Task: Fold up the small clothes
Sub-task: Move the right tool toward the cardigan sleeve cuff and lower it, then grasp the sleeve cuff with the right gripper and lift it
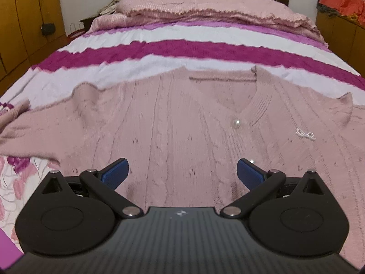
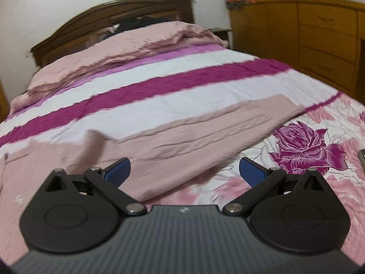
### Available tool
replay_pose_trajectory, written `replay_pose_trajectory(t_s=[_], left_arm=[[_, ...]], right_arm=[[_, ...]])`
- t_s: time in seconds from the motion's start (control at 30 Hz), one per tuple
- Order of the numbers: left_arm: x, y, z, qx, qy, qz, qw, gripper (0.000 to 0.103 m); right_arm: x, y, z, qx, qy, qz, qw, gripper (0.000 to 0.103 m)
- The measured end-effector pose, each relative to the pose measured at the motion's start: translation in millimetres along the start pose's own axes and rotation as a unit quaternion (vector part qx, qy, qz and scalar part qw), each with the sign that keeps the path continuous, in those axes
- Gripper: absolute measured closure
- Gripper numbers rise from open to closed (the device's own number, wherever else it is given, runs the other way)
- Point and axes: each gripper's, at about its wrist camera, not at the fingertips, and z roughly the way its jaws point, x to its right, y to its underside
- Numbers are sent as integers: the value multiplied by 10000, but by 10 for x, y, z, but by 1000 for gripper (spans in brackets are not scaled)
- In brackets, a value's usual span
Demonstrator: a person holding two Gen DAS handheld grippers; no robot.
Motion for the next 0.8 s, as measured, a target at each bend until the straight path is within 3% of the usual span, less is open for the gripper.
replay_pose_trajectory(t_s=[0.2, 0.53, 0.57, 0.6, 0.63, 0.73, 0.8], left_arm=[[6, 63, 170, -167, -109, -83, 9998, 0], [38, 124, 287, -264, -148, -82, 9995, 0], [38, 129, 291, -263, -153, -92, 9995, 0], [41, 137, 292, -254, -159, -94, 9995, 0], [46, 145, 293, -242, -168, -85, 9995, 0], [63, 153, 283, -226, -189, -25, 9996, 0], [59, 149, 265, -225, -180, -12, 9996, 0]], right_arm=[[282, -61, 446, -165, 68, 645, 9978, 0], [481, -228, 781, 275, -33, 1445, 9891, 3], [485, -246, 794, 310, 0, 1462, 9888, 7], [483, -267, 812, 322, 38, 1448, 9889, 24], [479, -288, 830, 265, 80, 1409, 9896, 47], [498, -316, 804, 235, 268, 1315, 9907, 89], [545, -303, 702, 384, 254, 1342, 9899, 91]])
